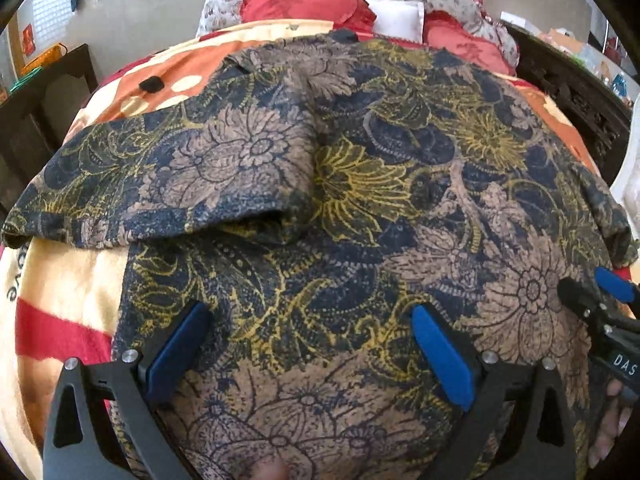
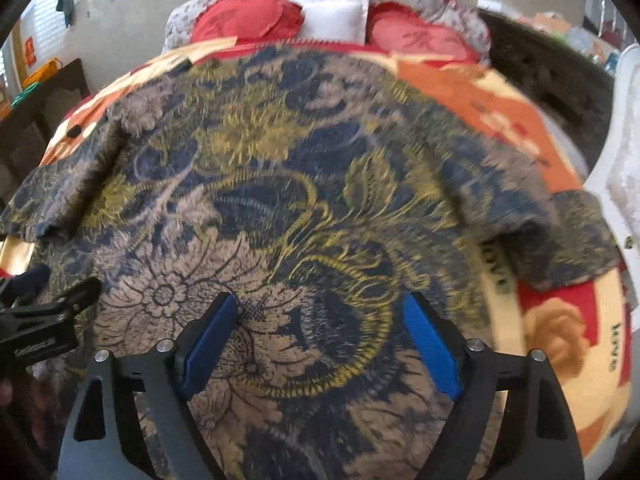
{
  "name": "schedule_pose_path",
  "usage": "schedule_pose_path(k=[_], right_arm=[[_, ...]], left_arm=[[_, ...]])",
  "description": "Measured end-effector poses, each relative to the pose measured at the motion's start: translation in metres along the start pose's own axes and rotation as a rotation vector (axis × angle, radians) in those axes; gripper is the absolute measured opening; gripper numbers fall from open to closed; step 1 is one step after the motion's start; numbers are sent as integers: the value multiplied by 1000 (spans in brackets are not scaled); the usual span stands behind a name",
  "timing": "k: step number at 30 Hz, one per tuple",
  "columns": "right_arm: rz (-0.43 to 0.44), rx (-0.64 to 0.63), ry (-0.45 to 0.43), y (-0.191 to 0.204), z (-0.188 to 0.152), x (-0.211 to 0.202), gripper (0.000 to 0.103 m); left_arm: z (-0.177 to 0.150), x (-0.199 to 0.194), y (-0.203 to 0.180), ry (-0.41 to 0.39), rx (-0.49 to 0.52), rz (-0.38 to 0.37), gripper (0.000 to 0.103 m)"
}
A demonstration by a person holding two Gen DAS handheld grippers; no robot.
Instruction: Fold small clothes
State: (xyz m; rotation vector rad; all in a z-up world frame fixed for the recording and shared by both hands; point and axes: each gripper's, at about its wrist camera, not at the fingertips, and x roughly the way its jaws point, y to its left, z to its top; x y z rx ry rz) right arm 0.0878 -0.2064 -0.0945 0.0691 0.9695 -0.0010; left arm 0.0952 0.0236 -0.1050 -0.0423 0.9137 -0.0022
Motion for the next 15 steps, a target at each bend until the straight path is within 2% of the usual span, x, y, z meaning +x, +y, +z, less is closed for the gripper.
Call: schedule_pose_path(k=[3,15], right_arm=[[5,-18,-16,3,-2,2,103],[22,-31,-21,7,-3,6,103]], left_arm=[[-6,-2,-2,23,0,-2,103],[-11,-7,-9,61,15,24,103]])
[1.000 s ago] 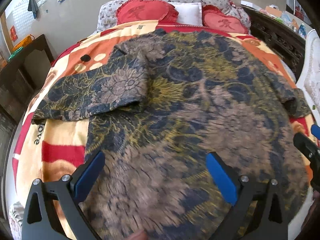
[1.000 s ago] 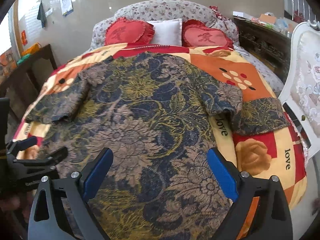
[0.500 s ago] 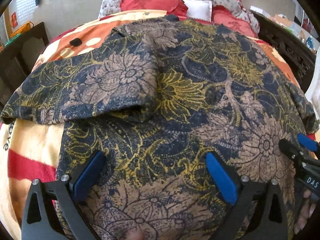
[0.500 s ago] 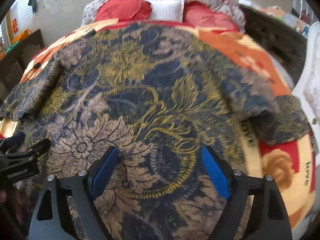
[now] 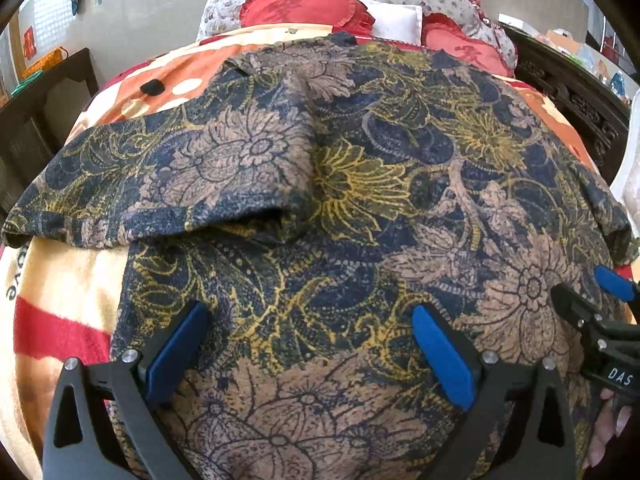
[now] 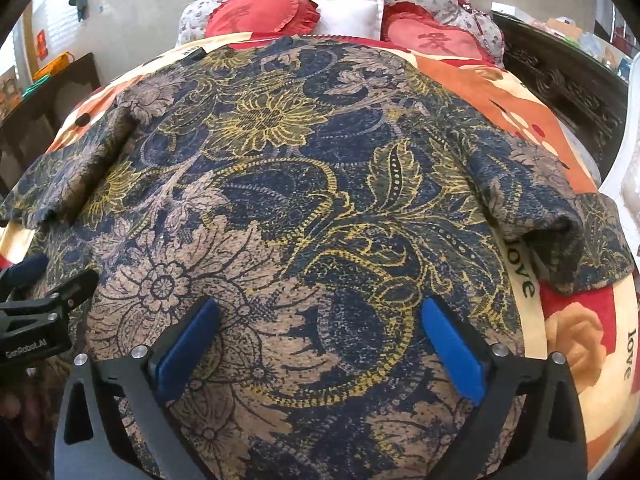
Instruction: Fold small clothes
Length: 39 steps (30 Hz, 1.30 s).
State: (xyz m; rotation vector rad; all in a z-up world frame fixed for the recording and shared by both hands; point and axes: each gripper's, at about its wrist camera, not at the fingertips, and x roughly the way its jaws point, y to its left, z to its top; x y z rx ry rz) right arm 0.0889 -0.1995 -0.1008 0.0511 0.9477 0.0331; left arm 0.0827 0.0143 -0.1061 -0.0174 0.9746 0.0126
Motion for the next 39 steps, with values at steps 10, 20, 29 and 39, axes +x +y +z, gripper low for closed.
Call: schedule_pose_path(k=[10,20,29,39], right_arm=[[-11,-4,-3,1,-1,-1,103],[-58,-11,-5,3,1,-11,103],[11,-73,-90,25,-32,-69,98],[-6,-70,-151,26,-23,-83,98]], left_arm=[[0,-3,6,-12,1,3,103],[-2,-4,6,-19,2,5,103],[-1,-4,5,-25,2,5,103],[-3,-4,5,-23,1,-3,103]])
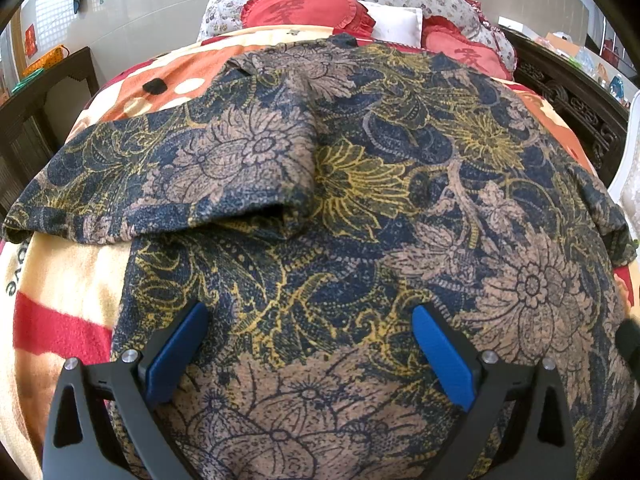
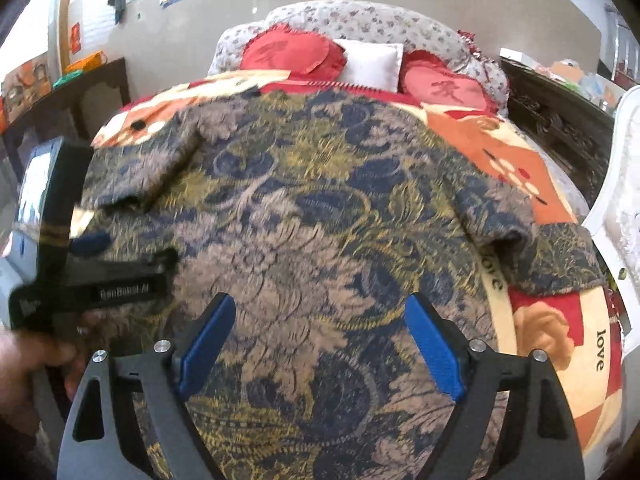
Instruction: Fold small clothes
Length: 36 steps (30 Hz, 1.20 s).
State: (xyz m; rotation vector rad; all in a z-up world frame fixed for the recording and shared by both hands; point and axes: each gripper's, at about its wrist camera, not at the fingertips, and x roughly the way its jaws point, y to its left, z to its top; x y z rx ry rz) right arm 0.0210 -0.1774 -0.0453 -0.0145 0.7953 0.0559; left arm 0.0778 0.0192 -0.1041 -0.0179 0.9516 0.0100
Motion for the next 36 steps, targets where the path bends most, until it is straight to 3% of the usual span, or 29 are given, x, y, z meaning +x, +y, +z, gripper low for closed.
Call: schedule_pose_path(k=[9,14,19,23,27,30,36], right_arm=[[-73,12,-53,-5,4,19,98],[-136,-15,-36,1,-9,32,97],[-184,-32,-57,5,-13,32,97],[-199,-33,-54,5,-15,34,97],[-193,-18,-35,3,-15,39,97],[-188,-20,-15,2,-15,43,97],[-184,-24,-11,3,-16,44,97]], left_arm=[[0,-2,1,-2,-6,-11,103],[-4,-29,11,-31,-8,-12,103],[2,-72,70,-123,-22,-34,103],[14,-74,159,-114,-182,-41,103],[10,-53,242,-30,-508,-243,102],[12,-36,268,-16,-715,-412,102],[26,-5,285,-23,-960,-573,101]])
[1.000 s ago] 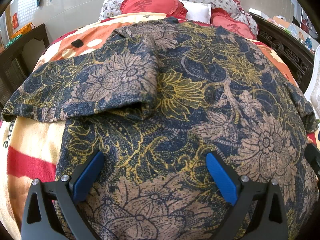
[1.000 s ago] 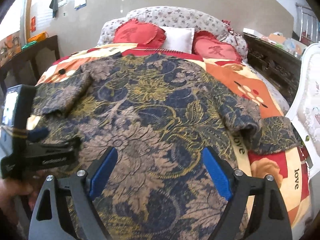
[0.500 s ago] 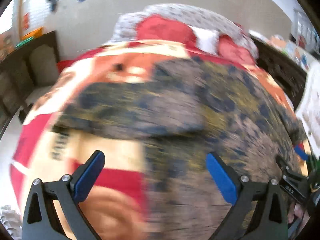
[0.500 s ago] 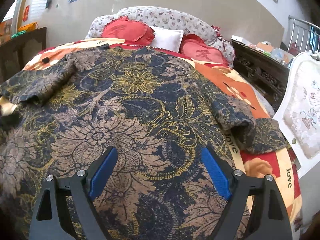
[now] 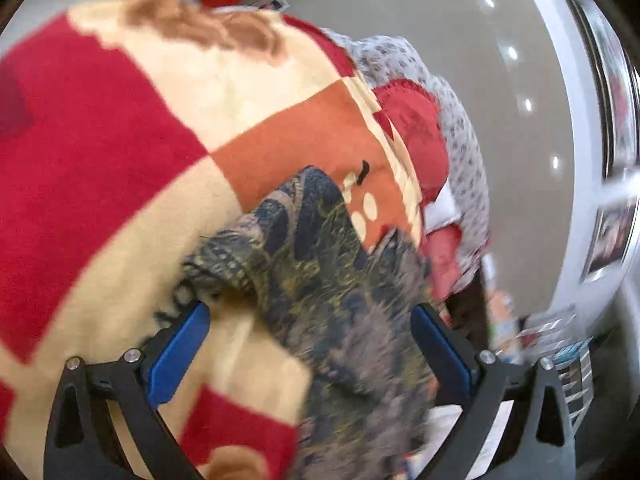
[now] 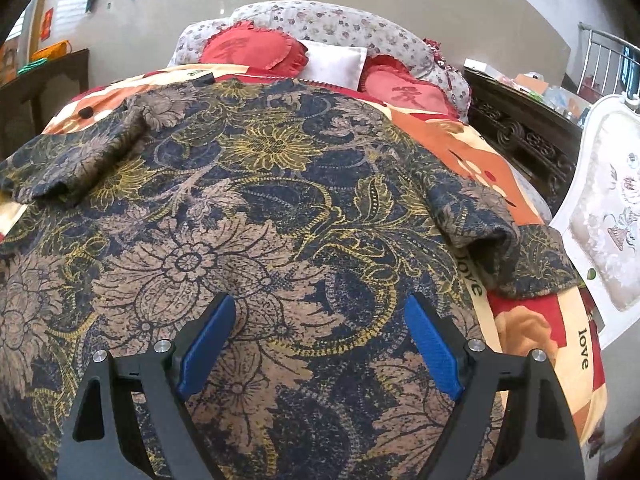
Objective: Fold small clothes
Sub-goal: 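Grasp the shirt's side edge with the left gripper and lift it, then fold the lifted side and sleeve over the shirt's middle, open left gripper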
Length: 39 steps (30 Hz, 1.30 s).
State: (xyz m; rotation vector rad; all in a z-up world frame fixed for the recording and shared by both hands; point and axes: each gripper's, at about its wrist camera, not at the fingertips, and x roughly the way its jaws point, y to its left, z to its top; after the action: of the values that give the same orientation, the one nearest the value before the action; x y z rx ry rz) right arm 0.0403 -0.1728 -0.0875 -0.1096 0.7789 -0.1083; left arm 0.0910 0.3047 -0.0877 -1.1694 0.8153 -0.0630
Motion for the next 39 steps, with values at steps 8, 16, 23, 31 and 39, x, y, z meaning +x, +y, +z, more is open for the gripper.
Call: schedule_pose_path(k=[8,16,23,31,39], right_arm=[[3,-9,13,2,0,3,97],[4,-8,16,2,0,4,97],[3,-9,17,3,0,5,97],[7,-7,19,3,0,7,97],[11,-1,20,2,0,6,97]], left_arm=[[32,14,17,-23,-206,-124,71],[39,-2,-12,-139,9,156,7],[54,-95,-89,-507,308,251,7],[39,-104,-137,-660,459,309,7],[-11,-18,-192,-358,692,96,7]])
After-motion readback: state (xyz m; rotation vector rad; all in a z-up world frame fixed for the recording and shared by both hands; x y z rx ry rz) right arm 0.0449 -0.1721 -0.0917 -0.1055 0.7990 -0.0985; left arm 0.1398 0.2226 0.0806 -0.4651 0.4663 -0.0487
